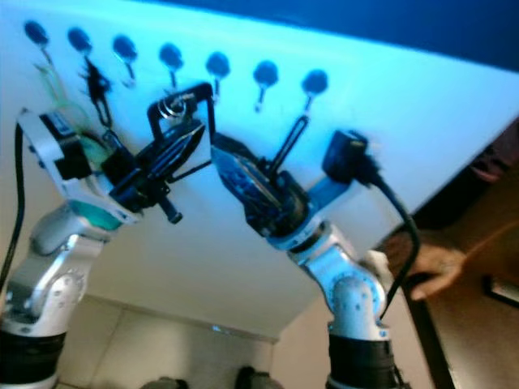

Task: Hang keys on a hook

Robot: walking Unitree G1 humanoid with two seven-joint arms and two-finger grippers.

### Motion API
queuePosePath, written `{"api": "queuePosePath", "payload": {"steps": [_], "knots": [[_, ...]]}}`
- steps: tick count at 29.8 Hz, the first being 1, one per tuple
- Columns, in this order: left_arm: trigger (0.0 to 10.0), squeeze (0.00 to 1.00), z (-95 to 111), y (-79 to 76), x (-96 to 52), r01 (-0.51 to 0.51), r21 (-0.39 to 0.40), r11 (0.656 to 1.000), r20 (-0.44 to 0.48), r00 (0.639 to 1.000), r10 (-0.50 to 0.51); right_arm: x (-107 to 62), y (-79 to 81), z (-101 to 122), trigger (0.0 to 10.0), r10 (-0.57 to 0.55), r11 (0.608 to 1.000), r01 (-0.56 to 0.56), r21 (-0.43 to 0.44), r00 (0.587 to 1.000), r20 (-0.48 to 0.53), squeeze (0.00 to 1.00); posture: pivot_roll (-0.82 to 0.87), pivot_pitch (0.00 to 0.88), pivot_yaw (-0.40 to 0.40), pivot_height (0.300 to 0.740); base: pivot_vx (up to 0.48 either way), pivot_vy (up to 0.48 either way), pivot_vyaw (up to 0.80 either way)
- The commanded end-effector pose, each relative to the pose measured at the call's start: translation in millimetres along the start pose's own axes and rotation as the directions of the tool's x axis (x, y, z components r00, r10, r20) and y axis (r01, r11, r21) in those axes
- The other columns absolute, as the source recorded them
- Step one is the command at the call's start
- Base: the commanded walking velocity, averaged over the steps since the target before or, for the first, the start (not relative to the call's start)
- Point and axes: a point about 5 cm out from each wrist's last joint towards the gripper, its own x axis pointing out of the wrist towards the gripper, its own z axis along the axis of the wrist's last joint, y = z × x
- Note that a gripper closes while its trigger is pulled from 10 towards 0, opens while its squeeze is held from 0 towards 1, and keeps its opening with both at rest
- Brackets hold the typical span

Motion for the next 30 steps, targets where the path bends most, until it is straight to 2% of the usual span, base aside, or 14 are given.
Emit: {"api": "queuePosePath", "payload": {"steps": [1,11,21,28,29,30], "knots": [[10.0,0.00,1,-12.6,-3.1,0.101,-0.050,0.994,-0.004,0.995,-0.101,-2.7,0.2,-3,10.0,0.000,1.000,0.000,0.018,1.000,-0.017,0.00,0.12,0.100,-0.044,0.740,0.000,0.000,0.00],[10.0,0.00,-2,-22.9,-10.8,0.169,-0.111,0.979,-0.032,0.984,-0.173,-1.8,0.0,-7,10.0,-0.004,1.000,0.005,0.015,0.999,-0.039,0.00,0.12,0.108,-0.040,0.740,0.000,0.000,0.00],[10.0,0.00,-2,-26.6,-8.3,0.191,-0.130,0.973,-0.037,0.980,-0.197,6.3,-2.9,-9,10.0,-0.040,0.999,0.038,-0.026,0.998,-0.058,0.00,0.12,0.111,-0.036,0.740,0.000,0.000,0.00],[10.0,0.00,-4,-24.7,-5.8,0.170,-0.119,0.978,-0.047,0.983,-0.177,12.0,1.7,-12,10.0,-0.010,0.999,0.006,-0.051,0.996,-0.089,0.00,0.12,0.115,-0.034,0.740,0.000,0.000,0.00],[10.0,0.00,-4,-23.7,-5.1,0.163,-0.116,0.980,-0.049,0.984,-0.169,11.9,1.9,-5,1.8,-0.007,0.999,0.005,-0.053,0.999,-0.043,0.00,0.13,0.116,-0.034,0.740,0.000,0.000,0.00],[10.0,0.00,-4,-23.7,-5.1,0.163,-0.116,0.980,-0.049,0.984,-0.169,11.9,1.9,-5,1.8,-0.007,0.999,0.005,-0.053,0.999,-0.043,0.00,0.13,0.116,-0.034,0.740,0.000,0.000,0.00]]}}
